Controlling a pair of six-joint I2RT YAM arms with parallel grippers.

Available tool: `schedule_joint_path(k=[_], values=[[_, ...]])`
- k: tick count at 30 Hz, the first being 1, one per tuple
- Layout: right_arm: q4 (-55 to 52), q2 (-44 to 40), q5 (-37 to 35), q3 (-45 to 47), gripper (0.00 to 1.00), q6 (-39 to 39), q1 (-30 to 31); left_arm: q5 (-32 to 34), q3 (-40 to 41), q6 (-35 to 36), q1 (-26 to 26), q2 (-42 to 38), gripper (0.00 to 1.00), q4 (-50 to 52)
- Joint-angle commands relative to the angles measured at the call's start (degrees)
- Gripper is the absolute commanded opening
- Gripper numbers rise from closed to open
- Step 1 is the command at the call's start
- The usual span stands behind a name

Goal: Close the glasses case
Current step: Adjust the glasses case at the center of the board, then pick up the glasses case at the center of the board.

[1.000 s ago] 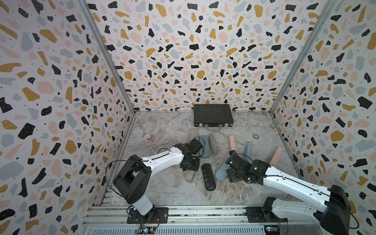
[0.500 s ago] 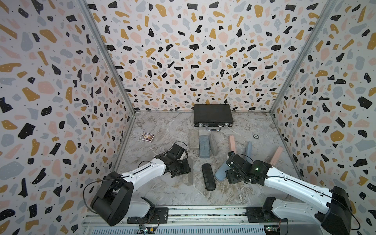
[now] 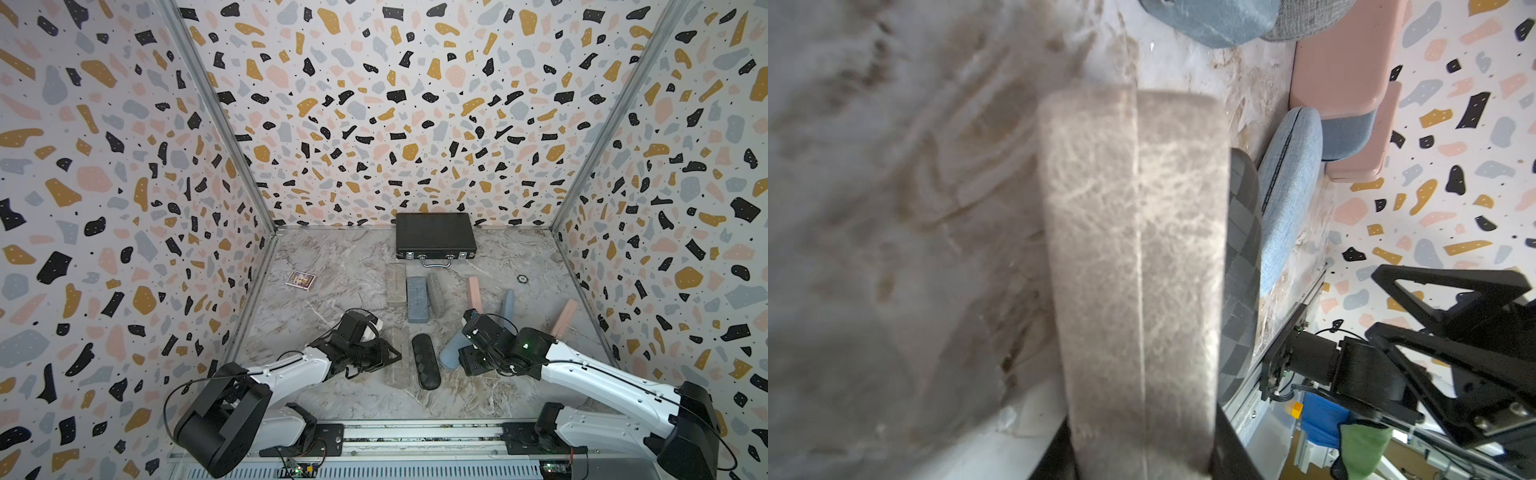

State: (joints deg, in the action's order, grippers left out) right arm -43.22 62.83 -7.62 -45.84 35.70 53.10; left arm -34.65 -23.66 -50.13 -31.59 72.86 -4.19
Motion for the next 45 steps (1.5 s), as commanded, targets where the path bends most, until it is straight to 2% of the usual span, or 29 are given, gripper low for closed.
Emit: schedule_joint_path(k=[1,7,12,14,20,26,35,45], values=[[-0.50,-0.96,0.64,-0.55,0.68,0.07,-0.19,-1.76,0.09,-1.07,0.49,-0.15,0.43,-3.52],[-0.64,-0.78,0.60,-1.07,0.68,-0.20,-0.19,3.76,-3.09,4.19,0.57,-3.88,0.64,8.95],[-0.72,0.45,1.88,-1.91,0.68,-0.69,-0.19,9.17,-5.60,7.24,1.17,-8.09,0.66,19.54],[-0.73,1.93,3.31,-2.83,0.65,-1.12,0.04,11.73,-6.94,8.07,1.66,-10.30,0.66,24.20],[1.26,7.84,4.10,-7.29,0.64,-0.05,3.27,16.22,-10.87,8.82,3.74,-18.01,0.71,34.22],[0.13,17.35,3.06,-14.06,0.69,-0.19,7.87,17.60,-13.71,8.57,7.33,-24.92,0.73,42.32],[2.12,28.37,4.80,-16.75,0.75,0.07,8.16,15.92,-13.89,9.79,12.75,-33.04,0.75,48.40],[2.97,33.65,5.84,-19.45,0.78,-0.20,8.11,13.87,-13.22,10.84,14.67,-32.86,0.75,48.53]])
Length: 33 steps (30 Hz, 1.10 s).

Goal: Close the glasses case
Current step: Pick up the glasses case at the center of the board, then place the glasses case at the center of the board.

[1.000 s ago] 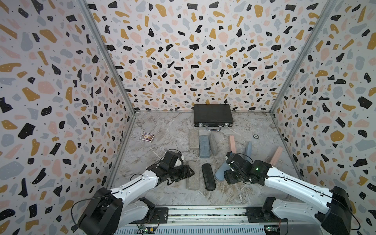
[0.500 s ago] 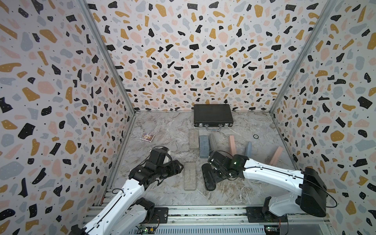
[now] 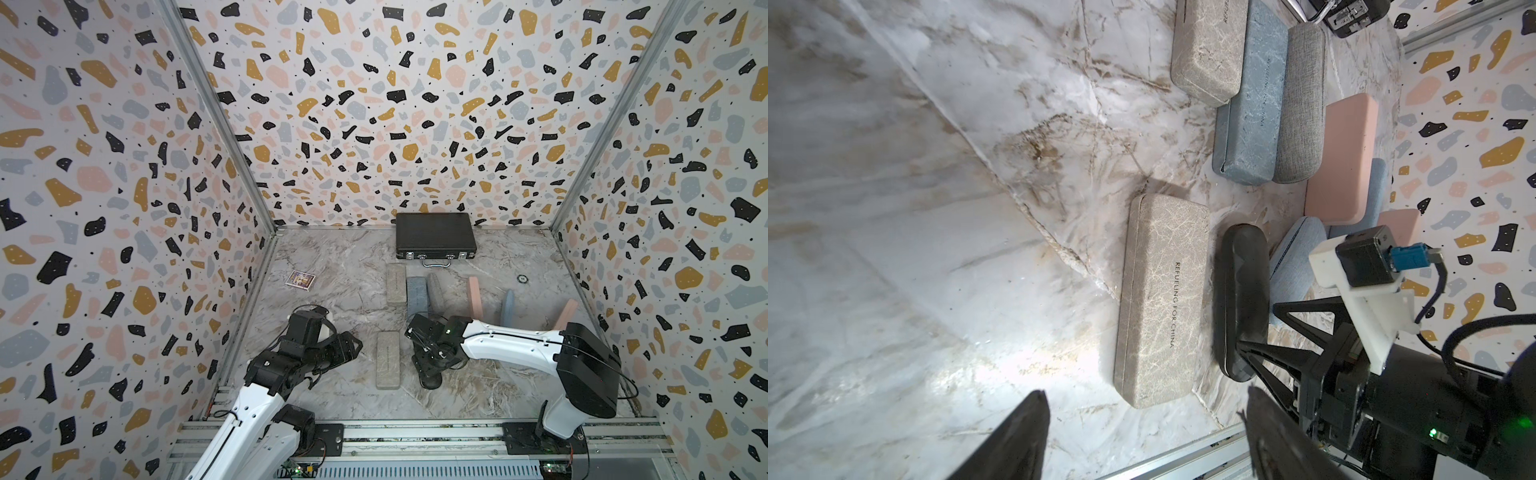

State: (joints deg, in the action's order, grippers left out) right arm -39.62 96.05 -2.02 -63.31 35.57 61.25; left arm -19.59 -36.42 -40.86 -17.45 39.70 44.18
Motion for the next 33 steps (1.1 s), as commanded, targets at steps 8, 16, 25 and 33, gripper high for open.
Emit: schedule_joint_path(k=[8,16,25,33], values=[[0.45,3.39,0.85,-2.69,0.79,0.42,-0.04,-1.87,0.07,1.93,1.19,0.68,0.74,-0.27],[1.19,6.03,0.68,-3.66,0.70,0.92,-0.12,-2.03,-0.09,2.40,1.85,0.66,0.74,0.44],[-9.93,0.49,-2.47,-13.30,0.43,-2.52,-1.41,-1.92,-9.48,4.55,3.42,5.61,0.74,4.31],[-20.72,-4.45,-5.01,-26.26,0.43,-8.64,-11.86,-4.40,-17.26,5.11,5.41,14.14,0.74,2.55]])
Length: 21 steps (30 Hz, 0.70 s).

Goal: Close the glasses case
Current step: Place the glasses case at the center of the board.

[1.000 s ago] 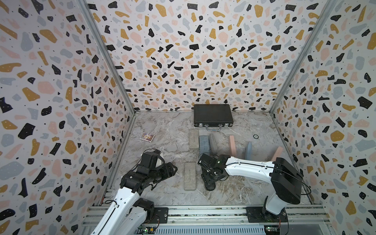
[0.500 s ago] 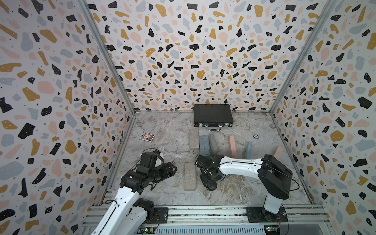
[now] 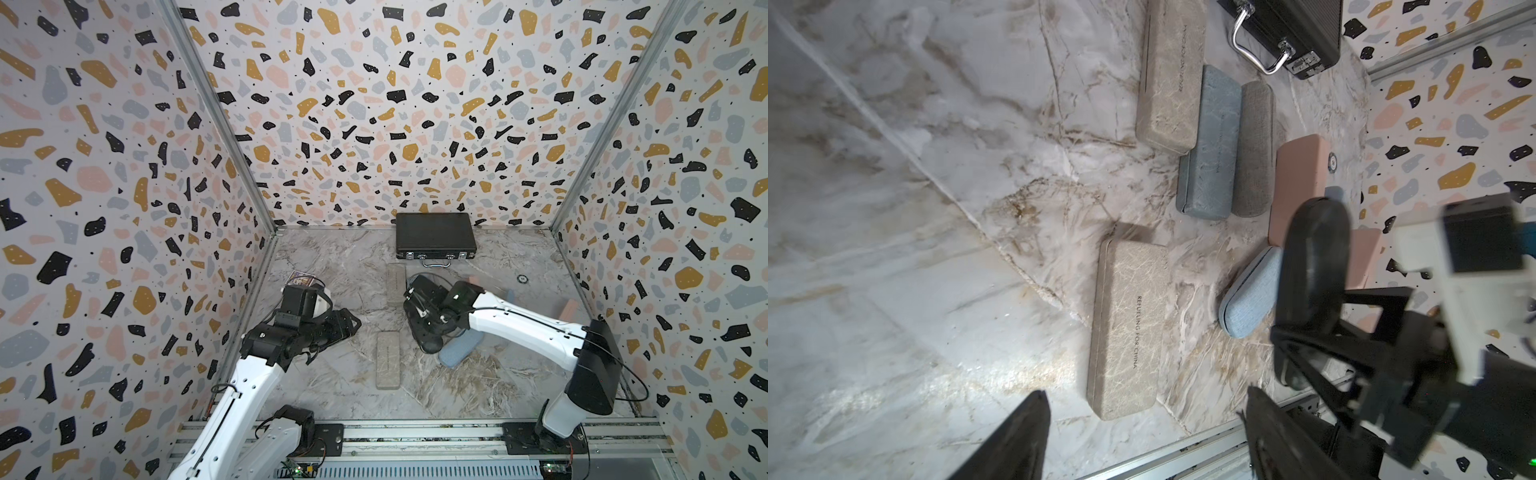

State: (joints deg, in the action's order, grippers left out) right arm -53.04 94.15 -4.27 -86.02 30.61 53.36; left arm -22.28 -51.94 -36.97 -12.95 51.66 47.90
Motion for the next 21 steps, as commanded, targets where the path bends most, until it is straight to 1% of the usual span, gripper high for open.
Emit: schedule_joint_path(k=[1,5,8,13,17,21], values=[[-7.79,-2.21,-2.57,-4.68,0.43,-4.61,-5.80,-2.08,-1.98,1.01,1.13,3.10,0.74,-1.92],[-8.07,1.97,-1.96,-8.57,0.41,-9.17,-12.56,-3.91,-2.72,0.71,2.18,7.04,0.73,-4.92],[-6.44,5.90,-0.87,-10.51,0.40,-11.29,-15.82,-4.30,-2.90,0.23,2.50,8.66,0.72,-7.64],[-4.59,10.54,-1.37,-13.56,0.40,-12.26,-19.19,-3.29,-3.39,1.01,2.67,9.21,0.71,-9.04],[-3.18,13.94,-1.41,-14.85,0.39,-12.71,-21.27,-2.18,-3.42,1.90,2.75,9.56,0.72,-9.27],[-2.17,17.21,-1.33,-15.22,0.39,-12.54,-22.66,-2.49,-3.69,2.27,2.94,10.91,0.71,-8.96]])
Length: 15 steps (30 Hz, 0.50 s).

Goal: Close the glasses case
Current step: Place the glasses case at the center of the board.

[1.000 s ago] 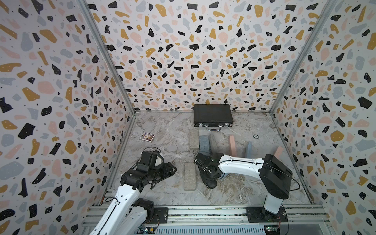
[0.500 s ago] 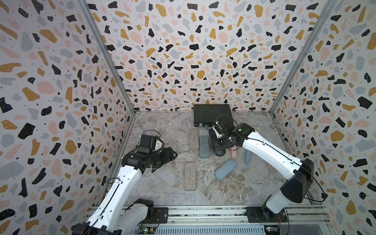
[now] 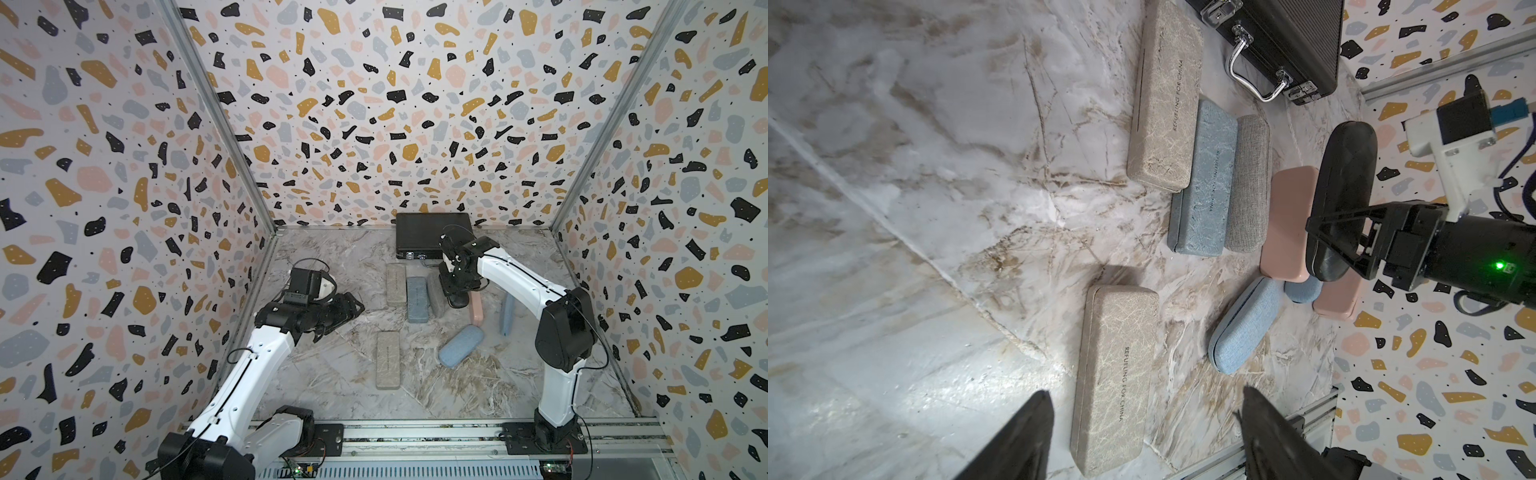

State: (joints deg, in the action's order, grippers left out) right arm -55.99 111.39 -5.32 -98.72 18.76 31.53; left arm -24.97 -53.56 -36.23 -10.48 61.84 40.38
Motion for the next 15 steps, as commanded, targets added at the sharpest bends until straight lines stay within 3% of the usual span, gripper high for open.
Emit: schedule_joint_path(k=[1,15], values=[[0.91,0.55,-0.31,-2.49,0.39,-0.68,-1.02,-0.01,-2.07,1.53,0.47,0.89,0.71,-1.49],[6.14,7.71,2.20,1.13,0.38,1.22,-2.43,-0.41,-1.46,1.68,0.72,3.80,0.72,-3.08]])
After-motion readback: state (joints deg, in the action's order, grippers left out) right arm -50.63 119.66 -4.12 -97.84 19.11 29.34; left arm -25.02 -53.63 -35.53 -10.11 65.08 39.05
